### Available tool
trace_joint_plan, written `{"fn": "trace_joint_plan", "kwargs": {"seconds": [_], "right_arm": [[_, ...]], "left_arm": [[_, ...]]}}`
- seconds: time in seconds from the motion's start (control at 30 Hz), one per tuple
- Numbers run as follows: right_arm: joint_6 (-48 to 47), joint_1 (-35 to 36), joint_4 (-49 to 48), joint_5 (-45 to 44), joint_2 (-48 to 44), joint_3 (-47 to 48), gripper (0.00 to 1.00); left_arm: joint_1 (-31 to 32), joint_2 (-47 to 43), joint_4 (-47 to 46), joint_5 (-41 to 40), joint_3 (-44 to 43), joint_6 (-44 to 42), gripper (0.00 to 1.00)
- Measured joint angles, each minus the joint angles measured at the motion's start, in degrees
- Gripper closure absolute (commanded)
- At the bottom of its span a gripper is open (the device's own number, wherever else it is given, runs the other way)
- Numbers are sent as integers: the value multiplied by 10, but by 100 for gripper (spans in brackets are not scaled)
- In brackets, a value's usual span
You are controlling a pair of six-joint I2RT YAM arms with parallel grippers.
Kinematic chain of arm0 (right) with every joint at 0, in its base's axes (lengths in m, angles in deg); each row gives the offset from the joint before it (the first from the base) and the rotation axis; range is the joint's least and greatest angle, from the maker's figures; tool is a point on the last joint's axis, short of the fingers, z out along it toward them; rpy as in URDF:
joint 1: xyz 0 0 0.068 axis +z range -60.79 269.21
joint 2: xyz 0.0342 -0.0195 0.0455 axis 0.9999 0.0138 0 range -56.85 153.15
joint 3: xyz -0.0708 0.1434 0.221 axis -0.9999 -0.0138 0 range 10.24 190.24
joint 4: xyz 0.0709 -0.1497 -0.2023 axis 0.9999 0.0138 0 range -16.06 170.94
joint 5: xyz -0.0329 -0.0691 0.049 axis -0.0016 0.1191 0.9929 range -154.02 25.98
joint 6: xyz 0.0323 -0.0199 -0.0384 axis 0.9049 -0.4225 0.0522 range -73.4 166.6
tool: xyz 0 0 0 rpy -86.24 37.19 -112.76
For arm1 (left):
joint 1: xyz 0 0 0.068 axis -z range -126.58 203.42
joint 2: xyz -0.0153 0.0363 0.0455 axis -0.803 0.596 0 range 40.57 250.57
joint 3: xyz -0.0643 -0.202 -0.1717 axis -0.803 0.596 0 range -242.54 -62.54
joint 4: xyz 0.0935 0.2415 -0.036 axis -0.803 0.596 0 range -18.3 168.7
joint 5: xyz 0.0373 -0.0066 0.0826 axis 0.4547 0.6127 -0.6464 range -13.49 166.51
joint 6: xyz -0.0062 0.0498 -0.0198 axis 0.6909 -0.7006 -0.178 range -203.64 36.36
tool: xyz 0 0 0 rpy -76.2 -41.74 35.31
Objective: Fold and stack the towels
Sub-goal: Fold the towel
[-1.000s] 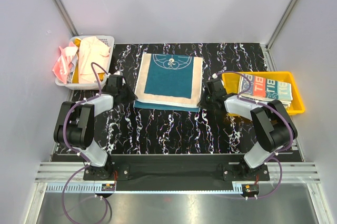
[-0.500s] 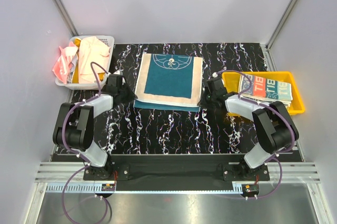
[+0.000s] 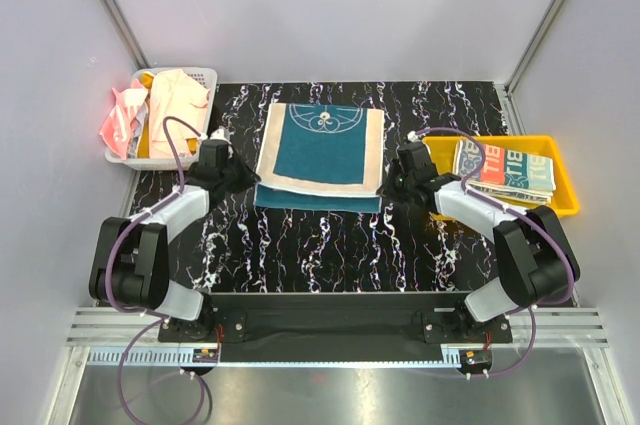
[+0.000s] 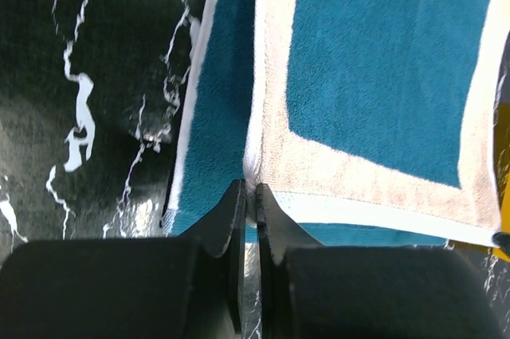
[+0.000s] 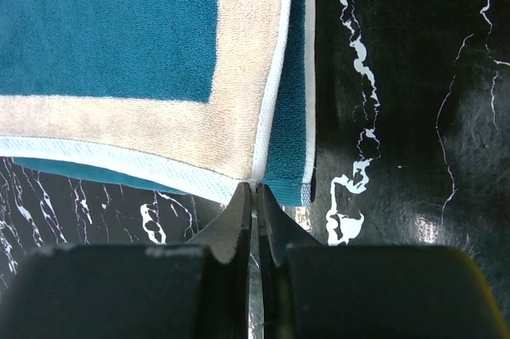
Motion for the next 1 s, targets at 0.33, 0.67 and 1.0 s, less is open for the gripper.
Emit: {"fn": "trace_joint_plan", "kwargs": {"seconds": [0.33, 0.67, 1.0], "right_arm": [[0, 0, -9, 0, 12, -29, 100], [0, 0, -14, 0, 41, -46, 100], [-2, 1, 44, -1, -28, -71, 99]], "left_arm": [[3, 18, -16, 5, 66, 2, 100], [23, 39, -41, 8, 81, 7, 100], [49, -38, 34, -7, 125, 56, 100]]}}
